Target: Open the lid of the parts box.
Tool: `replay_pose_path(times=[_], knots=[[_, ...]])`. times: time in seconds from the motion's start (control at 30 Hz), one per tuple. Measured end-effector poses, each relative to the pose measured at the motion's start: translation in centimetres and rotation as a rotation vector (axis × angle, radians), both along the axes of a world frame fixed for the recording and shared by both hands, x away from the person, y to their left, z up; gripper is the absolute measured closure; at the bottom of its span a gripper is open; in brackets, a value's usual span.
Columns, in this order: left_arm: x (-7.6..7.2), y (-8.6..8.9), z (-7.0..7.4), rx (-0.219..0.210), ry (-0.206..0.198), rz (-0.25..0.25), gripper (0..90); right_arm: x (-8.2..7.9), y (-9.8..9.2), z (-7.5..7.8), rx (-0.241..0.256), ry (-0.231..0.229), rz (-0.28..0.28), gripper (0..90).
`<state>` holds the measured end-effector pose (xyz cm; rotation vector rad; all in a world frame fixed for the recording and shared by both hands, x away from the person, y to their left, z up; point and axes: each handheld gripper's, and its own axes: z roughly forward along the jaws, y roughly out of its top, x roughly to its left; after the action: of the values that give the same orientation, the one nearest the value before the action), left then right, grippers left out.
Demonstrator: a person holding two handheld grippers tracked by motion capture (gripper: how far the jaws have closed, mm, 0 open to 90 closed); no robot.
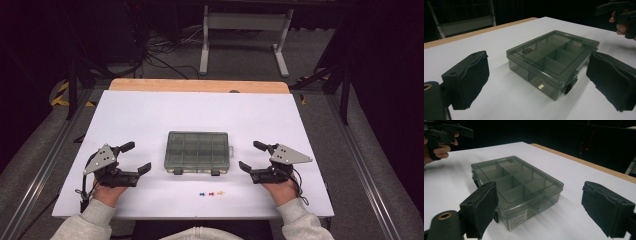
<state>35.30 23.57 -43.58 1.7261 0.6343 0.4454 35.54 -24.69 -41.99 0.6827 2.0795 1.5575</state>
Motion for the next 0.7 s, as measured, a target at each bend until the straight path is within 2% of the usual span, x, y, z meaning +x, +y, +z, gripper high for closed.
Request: replay_pose_path(times=[0.1, 0.3, 0.57, 0.7], knots=[[0.2, -0.6, 0.1, 0.014, -0.007, -0.012, 5.6, 0.3, 0.4, 0.1, 0.008, 0.011, 0.009, 13.7], [1.0, -1.4, 0.3, -0.013, 0.007, -0.032, 5.6, 0.8, 1.4, 0.3, 0.009, 0.009, 0.025, 13.5], [1.8, -2.4, 0.5, -0.013, 0.025, -0.062, 5.7, 1.5, 2.6, 0.3, -0.007, 0.013, 0.050, 13.3], [2.0, -2.9, 0.5, -0.014, 0.018, -0.062, 6.0, 1.7, 2.9, 0.3, -0.010, 0.014, 0.059, 13.3]])
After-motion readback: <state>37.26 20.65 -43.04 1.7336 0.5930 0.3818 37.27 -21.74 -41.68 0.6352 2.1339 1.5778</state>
